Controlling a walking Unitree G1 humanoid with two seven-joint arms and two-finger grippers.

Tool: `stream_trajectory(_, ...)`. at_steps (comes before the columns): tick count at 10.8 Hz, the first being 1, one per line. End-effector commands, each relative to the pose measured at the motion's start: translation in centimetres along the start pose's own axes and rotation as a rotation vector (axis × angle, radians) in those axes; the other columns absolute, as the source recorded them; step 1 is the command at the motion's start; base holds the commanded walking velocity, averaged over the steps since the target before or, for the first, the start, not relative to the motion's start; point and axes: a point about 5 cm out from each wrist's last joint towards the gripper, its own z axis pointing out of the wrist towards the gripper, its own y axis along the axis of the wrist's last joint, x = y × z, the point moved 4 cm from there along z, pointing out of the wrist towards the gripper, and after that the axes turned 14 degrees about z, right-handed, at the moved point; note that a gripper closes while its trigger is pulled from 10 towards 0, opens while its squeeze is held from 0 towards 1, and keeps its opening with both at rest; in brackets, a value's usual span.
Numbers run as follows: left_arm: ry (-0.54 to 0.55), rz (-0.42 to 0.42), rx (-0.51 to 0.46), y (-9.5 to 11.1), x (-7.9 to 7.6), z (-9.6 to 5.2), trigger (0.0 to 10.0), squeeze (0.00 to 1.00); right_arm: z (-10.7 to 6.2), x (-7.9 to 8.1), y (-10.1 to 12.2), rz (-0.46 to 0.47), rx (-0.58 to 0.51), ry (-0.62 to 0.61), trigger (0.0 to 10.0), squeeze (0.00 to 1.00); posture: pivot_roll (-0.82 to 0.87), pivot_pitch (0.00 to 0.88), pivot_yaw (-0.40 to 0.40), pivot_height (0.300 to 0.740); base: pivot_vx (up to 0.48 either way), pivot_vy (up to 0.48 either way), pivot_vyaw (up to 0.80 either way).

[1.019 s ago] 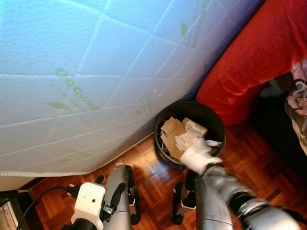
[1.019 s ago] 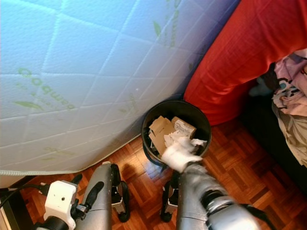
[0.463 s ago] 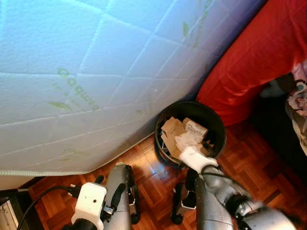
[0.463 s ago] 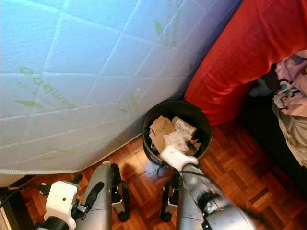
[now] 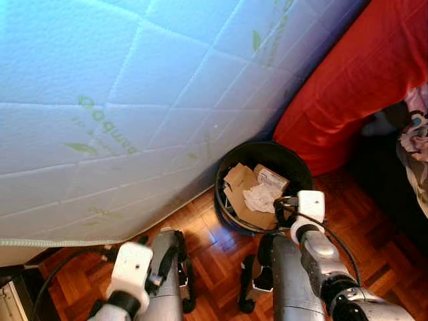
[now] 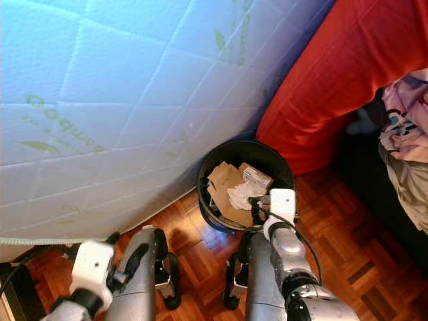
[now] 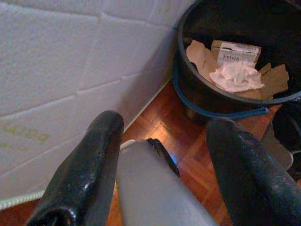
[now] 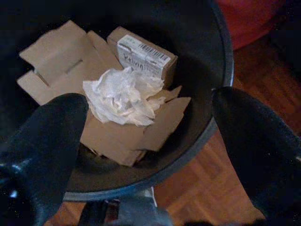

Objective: Clean up the room

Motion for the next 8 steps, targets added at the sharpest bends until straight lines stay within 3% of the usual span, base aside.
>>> stream_trajectory(1,-0.006,-0.011,0.053,-1.5,-0.3,-0.3,10.0,0.00,-0.7,-1.1,-1.4,0.036,0.021,-0.019,10.0,0.00,0.24,0.431,-0.026,0.610,0.000,0.000,0.00)
stream_trajectory(3,0.024,-0.016,0.026,-1.7,0.5,1.5,10.0,0.00,-1.4,-2.3,-1.3,0.060,-0.036,-0.011,10.0,0.00,0.21,0.362,-0.038,0.610,0.000,0.000,0.00)
stream_trajectory(8,0.113,-0.102,-0.014,-2.4,2.6,5.8,10.0,0.00,-2.7,-2.2,-2.7,0.085,-0.062,0.025,10.0,0.00,0.15,0.196,-0.027,0.610,0.000,0.000,0.00)
